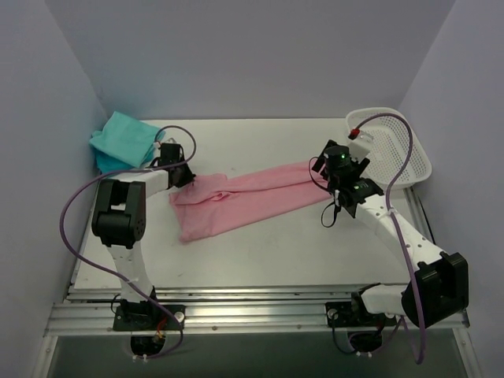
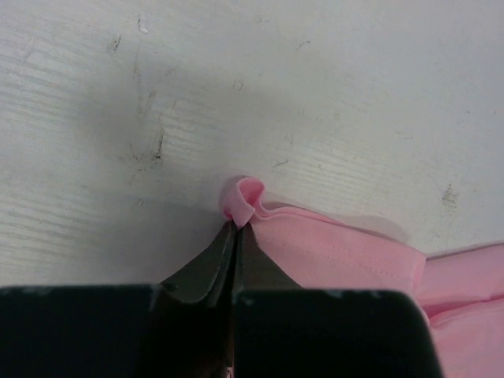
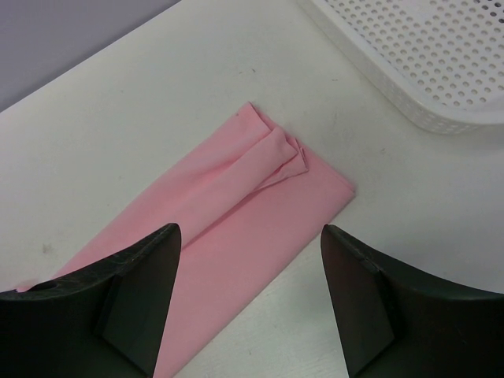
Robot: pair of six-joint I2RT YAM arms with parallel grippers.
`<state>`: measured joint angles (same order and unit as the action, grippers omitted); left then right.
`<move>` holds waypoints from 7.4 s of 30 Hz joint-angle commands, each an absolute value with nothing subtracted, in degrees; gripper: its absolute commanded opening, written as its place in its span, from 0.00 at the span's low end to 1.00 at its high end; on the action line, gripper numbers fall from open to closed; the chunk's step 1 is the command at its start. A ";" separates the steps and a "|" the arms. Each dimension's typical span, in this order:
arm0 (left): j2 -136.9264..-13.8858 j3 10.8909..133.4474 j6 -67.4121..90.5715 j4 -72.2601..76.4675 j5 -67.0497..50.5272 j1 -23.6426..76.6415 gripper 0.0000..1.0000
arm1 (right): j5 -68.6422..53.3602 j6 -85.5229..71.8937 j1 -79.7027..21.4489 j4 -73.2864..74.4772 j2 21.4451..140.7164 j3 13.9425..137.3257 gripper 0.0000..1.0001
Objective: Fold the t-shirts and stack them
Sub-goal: Fold the other side of the tshirt into a rectangle, then rotate the tshirt 90 degrees, then grab the bottom of the folded rectangular tshirt with both arms
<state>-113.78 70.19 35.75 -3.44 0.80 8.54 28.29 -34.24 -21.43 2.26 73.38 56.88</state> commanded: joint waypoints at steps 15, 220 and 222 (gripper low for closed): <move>-93.96 64.87 26.28 -9.13 10.01 17.74 0.02 | 29.27 -34.45 -21.80 5.01 67.77 53.79 0.67; -72.59 24.61 77.17 -17.67 34.72 66.71 0.64 | 16.69 -65.56 -63.97 -23.92 79.72 20.04 0.70; -72.86 24.61 77.52 -17.67 34.89 66.88 0.64 | 18.71 -66.79 -65.38 -22.33 78.93 20.30 0.65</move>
